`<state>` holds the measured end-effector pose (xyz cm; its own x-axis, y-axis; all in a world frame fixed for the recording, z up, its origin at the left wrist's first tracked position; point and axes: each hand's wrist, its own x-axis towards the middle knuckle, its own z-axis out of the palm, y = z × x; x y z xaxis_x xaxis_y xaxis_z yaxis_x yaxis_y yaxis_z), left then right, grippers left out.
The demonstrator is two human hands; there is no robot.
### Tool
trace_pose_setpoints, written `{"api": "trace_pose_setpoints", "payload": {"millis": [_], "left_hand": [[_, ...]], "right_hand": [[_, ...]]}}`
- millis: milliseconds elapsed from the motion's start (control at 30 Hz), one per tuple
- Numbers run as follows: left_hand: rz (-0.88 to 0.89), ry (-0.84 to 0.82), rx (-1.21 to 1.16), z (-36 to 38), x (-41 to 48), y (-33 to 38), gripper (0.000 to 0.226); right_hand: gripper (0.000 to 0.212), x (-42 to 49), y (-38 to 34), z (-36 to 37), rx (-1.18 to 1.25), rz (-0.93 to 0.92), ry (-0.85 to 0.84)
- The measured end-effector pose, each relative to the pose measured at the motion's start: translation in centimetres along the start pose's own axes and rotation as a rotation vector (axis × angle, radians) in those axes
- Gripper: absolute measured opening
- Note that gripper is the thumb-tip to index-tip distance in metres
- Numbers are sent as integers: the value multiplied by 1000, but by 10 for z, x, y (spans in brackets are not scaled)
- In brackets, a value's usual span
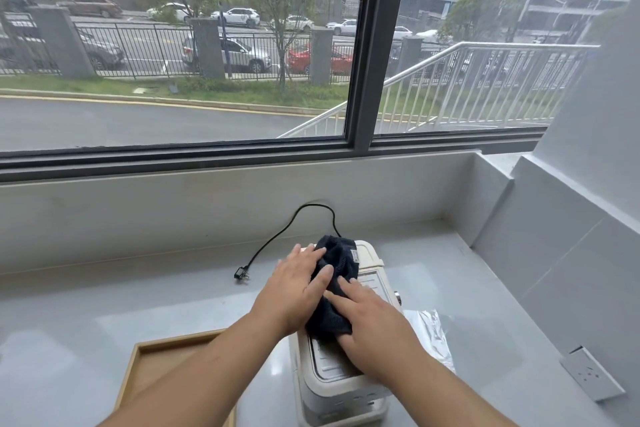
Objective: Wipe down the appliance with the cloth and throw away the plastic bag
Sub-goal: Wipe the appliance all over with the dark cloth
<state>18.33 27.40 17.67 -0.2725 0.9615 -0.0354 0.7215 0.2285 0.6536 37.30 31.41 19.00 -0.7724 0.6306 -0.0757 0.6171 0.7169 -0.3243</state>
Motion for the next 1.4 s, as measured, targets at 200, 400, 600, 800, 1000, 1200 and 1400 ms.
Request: {"api": "trace_pose_setpoints", "payload": {"millis": [200, 400, 600, 800, 1000, 1200, 1400], "left_hand": [[33, -2, 214, 12, 9, 11, 77], [2, 35, 347, 26, 10, 21, 93], [11, 36, 388, 27, 10, 18, 104], [16, 43, 366, 28, 8, 15, 107], [26, 64, 307, 28, 8, 13, 107], [24, 91, 229, 28, 8, 12, 96], [29, 98, 184, 28, 8, 12, 84]], "right_hand": [[76, -32, -2, 3, 21, 0, 8], [75, -53, 7, -1, 32, 8, -14], [73, -64, 21, -8, -16, 16, -57], [70, -56, 27, -14, -21, 56, -48], [73, -28, 32, -15, -60, 103, 5], [66, 10, 35, -20, -58, 133, 50], [66, 31, 28, -14, -62, 129, 76]]}}
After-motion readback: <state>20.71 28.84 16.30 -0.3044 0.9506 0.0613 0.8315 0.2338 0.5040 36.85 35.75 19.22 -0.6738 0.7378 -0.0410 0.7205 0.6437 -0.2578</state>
